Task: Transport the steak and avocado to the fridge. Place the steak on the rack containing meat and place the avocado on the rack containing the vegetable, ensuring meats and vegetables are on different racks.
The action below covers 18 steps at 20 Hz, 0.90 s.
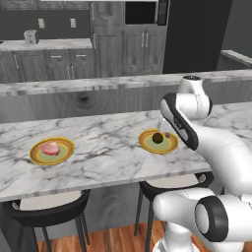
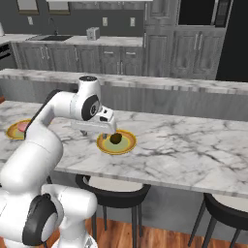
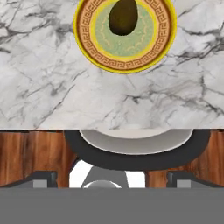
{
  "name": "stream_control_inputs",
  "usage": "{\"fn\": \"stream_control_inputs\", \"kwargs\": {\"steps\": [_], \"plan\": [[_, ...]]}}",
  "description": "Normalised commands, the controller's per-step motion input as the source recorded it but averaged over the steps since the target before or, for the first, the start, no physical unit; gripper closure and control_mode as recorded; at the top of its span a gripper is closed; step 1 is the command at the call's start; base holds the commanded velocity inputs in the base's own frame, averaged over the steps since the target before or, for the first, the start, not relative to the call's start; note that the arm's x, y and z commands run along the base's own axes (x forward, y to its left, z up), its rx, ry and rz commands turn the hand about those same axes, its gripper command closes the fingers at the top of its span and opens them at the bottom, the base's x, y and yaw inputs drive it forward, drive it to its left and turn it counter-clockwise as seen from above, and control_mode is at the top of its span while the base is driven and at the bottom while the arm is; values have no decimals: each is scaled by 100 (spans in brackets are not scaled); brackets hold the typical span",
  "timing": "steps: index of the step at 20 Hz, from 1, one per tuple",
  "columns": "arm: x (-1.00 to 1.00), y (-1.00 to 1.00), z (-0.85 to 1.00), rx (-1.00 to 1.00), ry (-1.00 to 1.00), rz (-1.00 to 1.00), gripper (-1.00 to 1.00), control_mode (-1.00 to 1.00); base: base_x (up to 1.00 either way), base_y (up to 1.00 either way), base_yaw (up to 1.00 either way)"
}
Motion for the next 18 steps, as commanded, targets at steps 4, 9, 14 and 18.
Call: {"fn": "stream_control_inputs", "kwargs": {"steps": [4,9,14,18], "plan": [[64,-9,-49,-1,5,0,-100,-100,0,0,0],[61,-1,-39,-1,2,0,-100,-100,0,0,0],[53,0,-28,0,0,0,-100,-100,0,0,0],[50,-2,-28,0,0,0,-100,-100,0,0,0]]}}
